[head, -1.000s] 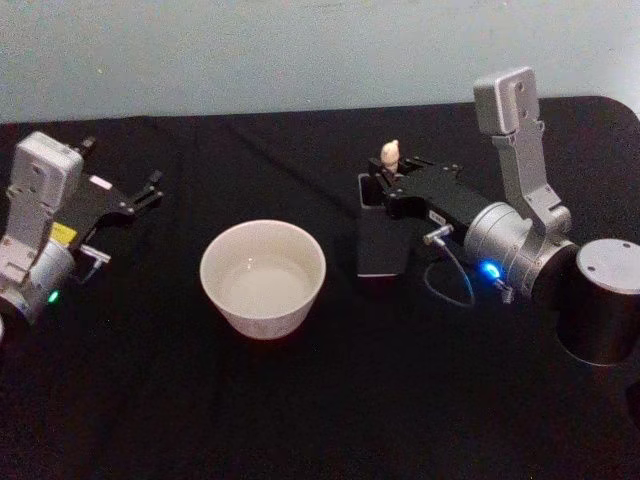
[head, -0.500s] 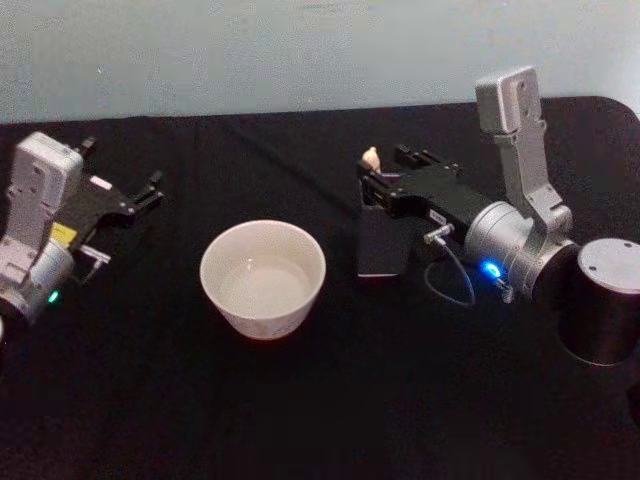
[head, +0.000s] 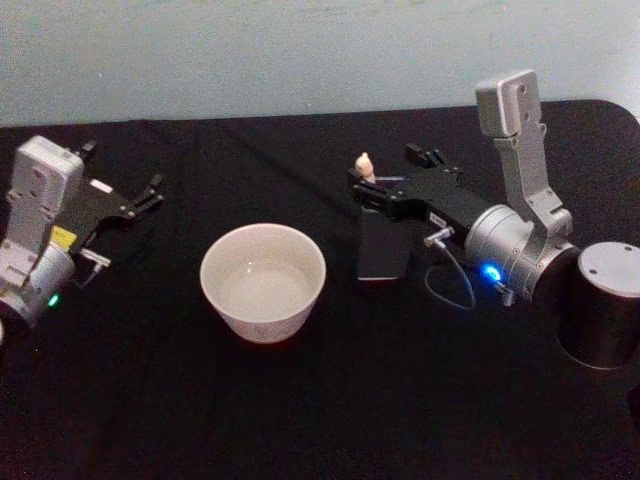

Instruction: Pick up the stirring spoon with one hand, stir inside the cup, then place it back in its original position.

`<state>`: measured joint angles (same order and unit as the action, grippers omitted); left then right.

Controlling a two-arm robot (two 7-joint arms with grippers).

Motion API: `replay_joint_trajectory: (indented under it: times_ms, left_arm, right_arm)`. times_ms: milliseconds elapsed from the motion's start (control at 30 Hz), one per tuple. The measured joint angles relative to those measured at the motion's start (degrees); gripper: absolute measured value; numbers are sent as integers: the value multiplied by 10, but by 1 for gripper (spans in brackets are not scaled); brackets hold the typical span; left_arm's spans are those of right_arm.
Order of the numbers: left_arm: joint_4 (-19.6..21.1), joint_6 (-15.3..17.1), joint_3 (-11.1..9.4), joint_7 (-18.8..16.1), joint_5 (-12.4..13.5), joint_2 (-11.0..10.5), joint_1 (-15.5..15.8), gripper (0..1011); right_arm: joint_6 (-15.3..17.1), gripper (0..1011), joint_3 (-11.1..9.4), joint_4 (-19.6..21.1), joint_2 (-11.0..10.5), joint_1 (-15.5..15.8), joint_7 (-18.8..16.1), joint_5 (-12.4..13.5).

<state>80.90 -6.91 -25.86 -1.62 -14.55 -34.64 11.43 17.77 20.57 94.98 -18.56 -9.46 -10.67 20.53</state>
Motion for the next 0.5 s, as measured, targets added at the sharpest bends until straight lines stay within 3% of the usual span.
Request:
replay_joint_trajectory:
  times_ms: [167,300,500]
  left_arm:
    - [0,0,0,0,0,0,0,1001]
    - [0,0,0,0,0,0,0,1001]
    - [0,0,0,0,0,0,0,1001]
  right_arm:
    - [-1,1000,-1,0,0,0,-1,0]
    - [-18,1000,-14,5,8,0,-10,7]
    - [-60,1000,-52,7,36,-8,18,12]
